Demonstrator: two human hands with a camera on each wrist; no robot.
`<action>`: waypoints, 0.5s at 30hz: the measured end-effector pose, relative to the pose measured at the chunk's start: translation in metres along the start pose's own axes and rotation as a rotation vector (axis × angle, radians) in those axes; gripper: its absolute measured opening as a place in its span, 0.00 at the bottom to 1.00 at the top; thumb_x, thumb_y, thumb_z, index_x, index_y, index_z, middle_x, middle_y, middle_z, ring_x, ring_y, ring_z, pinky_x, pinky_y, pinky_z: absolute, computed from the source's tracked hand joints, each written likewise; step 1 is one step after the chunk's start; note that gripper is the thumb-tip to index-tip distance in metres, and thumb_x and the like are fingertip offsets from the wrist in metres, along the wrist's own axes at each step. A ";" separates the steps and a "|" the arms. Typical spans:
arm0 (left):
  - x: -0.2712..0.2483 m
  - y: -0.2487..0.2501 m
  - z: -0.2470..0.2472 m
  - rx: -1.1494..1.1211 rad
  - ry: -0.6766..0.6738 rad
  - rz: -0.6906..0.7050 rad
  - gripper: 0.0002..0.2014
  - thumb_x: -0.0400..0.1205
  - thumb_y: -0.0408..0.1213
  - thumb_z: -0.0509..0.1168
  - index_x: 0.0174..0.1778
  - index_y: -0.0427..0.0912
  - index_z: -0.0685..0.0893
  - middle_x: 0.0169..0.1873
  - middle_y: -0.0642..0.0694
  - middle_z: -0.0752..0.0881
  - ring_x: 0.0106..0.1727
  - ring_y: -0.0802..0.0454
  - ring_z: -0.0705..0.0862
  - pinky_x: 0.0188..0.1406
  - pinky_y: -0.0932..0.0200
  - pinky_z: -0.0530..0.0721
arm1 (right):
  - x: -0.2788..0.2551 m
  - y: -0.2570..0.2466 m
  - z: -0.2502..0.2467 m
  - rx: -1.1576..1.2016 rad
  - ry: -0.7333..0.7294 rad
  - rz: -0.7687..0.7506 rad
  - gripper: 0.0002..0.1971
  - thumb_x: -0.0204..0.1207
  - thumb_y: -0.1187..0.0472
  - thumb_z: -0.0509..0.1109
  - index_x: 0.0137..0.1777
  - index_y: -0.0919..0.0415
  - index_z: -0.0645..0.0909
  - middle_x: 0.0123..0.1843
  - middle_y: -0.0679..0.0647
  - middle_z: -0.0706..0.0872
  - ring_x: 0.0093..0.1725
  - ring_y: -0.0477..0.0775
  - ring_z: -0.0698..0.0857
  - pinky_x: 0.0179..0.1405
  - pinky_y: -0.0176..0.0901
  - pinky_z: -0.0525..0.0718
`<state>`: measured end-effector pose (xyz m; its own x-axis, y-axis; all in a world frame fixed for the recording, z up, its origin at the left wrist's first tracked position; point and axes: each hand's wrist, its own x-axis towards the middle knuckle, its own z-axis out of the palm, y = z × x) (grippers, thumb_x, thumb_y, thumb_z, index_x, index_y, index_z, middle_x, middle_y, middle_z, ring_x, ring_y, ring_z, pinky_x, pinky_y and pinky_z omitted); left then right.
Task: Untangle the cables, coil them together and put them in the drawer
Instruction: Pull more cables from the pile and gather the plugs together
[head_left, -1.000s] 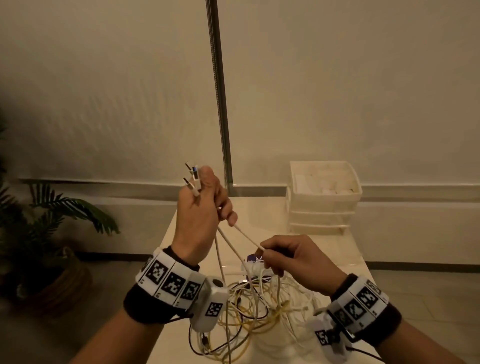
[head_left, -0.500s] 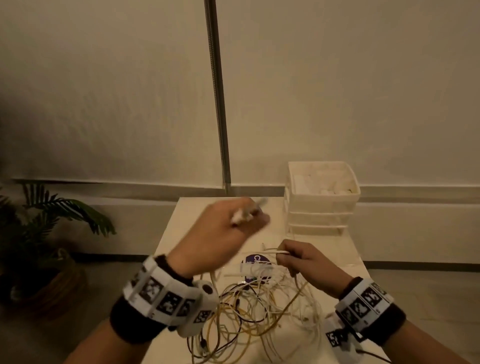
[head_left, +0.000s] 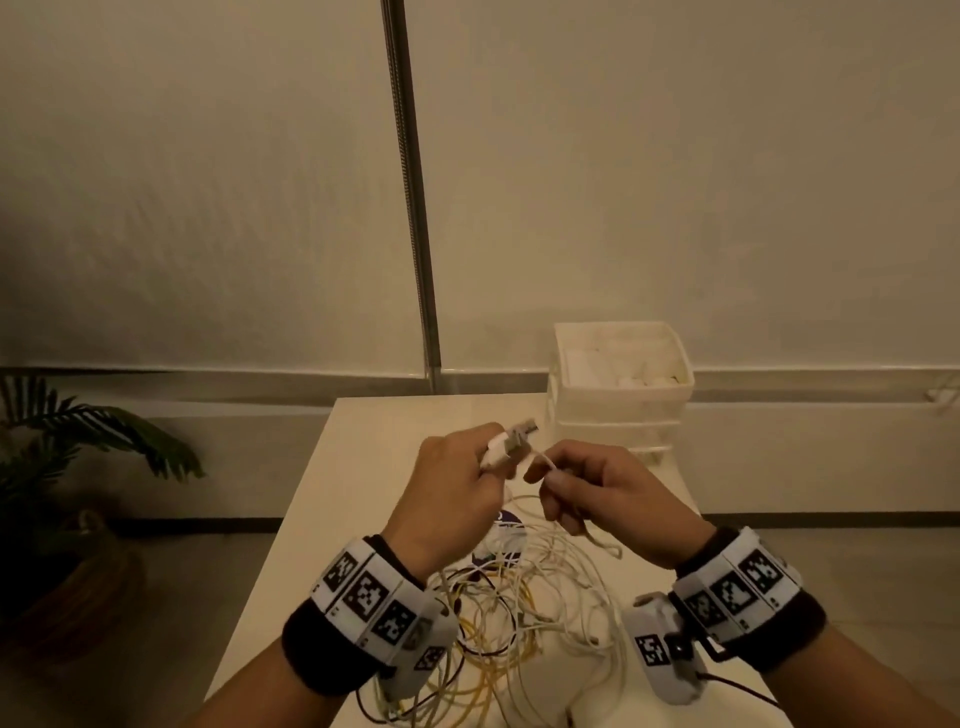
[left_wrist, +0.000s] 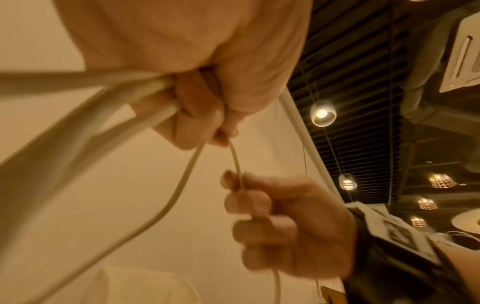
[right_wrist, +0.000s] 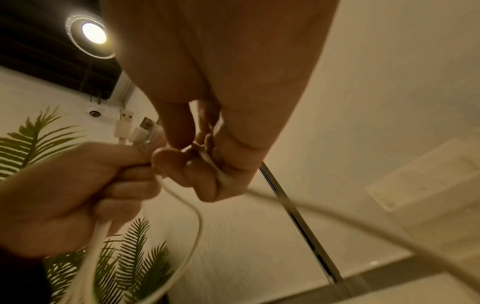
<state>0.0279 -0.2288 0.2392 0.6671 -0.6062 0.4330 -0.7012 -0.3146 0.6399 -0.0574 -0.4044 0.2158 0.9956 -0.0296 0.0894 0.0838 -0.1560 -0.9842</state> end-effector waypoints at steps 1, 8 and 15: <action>0.001 0.001 -0.004 -0.026 0.078 -0.014 0.16 0.83 0.30 0.65 0.30 0.51 0.79 0.25 0.54 0.83 0.28 0.62 0.79 0.25 0.72 0.69 | -0.004 0.003 0.003 0.005 -0.016 0.023 0.09 0.85 0.69 0.59 0.53 0.68 0.81 0.32 0.59 0.83 0.27 0.53 0.77 0.27 0.38 0.75; -0.007 -0.015 -0.036 -0.003 0.309 -0.020 0.16 0.84 0.42 0.64 0.29 0.50 0.77 0.21 0.59 0.75 0.27 0.65 0.77 0.26 0.74 0.70 | -0.072 0.057 0.020 -0.059 -0.024 0.112 0.12 0.86 0.61 0.58 0.46 0.65 0.81 0.26 0.51 0.75 0.25 0.48 0.73 0.30 0.44 0.72; -0.012 -0.011 -0.050 -0.043 0.540 0.015 0.16 0.85 0.49 0.58 0.36 0.44 0.80 0.25 0.59 0.76 0.24 0.59 0.75 0.24 0.73 0.69 | -0.080 0.085 0.029 -0.371 0.071 0.080 0.13 0.86 0.60 0.59 0.42 0.45 0.77 0.36 0.52 0.85 0.39 0.50 0.83 0.47 0.48 0.81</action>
<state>0.0403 -0.1818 0.2591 0.6995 -0.1452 0.6997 -0.7083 -0.2713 0.6517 -0.1284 -0.3867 0.1201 0.9918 -0.1224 0.0374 -0.0285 -0.4966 -0.8675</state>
